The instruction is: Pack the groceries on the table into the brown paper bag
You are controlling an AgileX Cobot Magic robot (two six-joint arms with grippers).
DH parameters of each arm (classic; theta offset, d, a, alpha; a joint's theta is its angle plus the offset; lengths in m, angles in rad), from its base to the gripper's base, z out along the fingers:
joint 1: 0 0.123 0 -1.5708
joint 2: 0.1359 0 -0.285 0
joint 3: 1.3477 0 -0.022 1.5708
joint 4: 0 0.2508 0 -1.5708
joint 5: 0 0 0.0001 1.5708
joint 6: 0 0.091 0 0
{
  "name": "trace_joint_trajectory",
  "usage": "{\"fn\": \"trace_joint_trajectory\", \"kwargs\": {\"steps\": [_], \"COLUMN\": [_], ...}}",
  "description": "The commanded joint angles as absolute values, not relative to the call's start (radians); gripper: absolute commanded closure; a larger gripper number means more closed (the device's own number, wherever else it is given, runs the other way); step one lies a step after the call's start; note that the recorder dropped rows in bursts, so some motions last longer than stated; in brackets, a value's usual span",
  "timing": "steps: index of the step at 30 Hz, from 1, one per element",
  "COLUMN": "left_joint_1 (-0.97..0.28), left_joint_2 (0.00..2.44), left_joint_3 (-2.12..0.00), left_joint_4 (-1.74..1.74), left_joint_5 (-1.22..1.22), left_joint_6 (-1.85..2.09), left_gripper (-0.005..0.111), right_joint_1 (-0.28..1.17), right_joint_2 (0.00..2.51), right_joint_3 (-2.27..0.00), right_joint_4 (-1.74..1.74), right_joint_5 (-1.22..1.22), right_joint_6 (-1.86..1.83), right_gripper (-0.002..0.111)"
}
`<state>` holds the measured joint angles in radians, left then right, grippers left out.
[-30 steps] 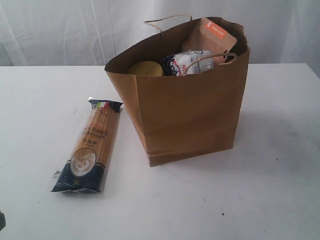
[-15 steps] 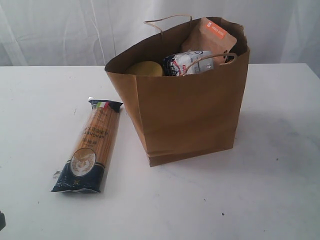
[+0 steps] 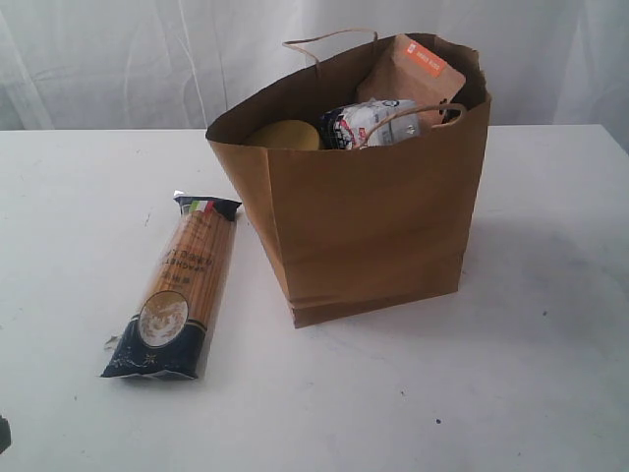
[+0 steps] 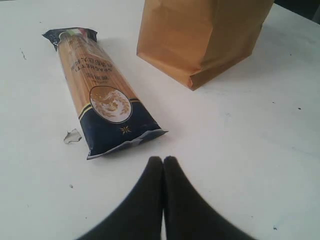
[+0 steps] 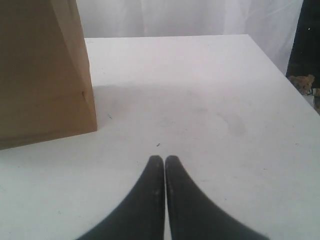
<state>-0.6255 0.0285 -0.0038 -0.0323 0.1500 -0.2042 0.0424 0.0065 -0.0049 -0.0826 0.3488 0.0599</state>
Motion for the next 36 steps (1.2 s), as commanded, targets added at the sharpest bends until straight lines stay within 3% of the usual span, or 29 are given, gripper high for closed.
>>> {"fn": "trace_joint_trajectory", "kwargs": {"steps": [1, 4, 14, 23, 33, 36], "left_joint_1": [-0.629, -0.629, -0.629, -0.629, -0.629, -0.629], "left_joint_2": [0.023, 0.023, 0.023, 0.023, 0.207, 0.334], "left_joint_3": [0.0, 0.0, 0.0, 0.0, -0.448, -0.545], "left_joint_4": [-0.032, -0.032, -0.07, -0.07, 0.0, 0.106], "left_joint_5": [0.151, 0.146, -0.26, -0.376, 0.364, 0.423], "left_joint_6": [-0.206, -0.206, -0.421, -0.545, -0.445, -0.422], "left_gripper": [0.107, 0.107, 0.107, 0.107, 0.107, 0.107], "right_joint_1": [0.039, 0.039, 0.039, 0.039, 0.039, 0.039], "right_joint_2": [0.0, 0.0, 0.0, 0.0, 0.0, 0.0], "right_joint_3": [0.0, 0.0, 0.0, 0.0, 0.0, 0.0], "right_joint_4": [-0.082, -0.082, -0.082, -0.082, -0.082, -0.082], "right_joint_5": [0.346, 0.346, 0.346, 0.346, 0.346, 0.346], "right_joint_6": [0.048, 0.048, 0.048, 0.048, 0.048, 0.048], "right_gripper": [0.107, 0.107, 0.107, 0.107, 0.107, 0.107]}}
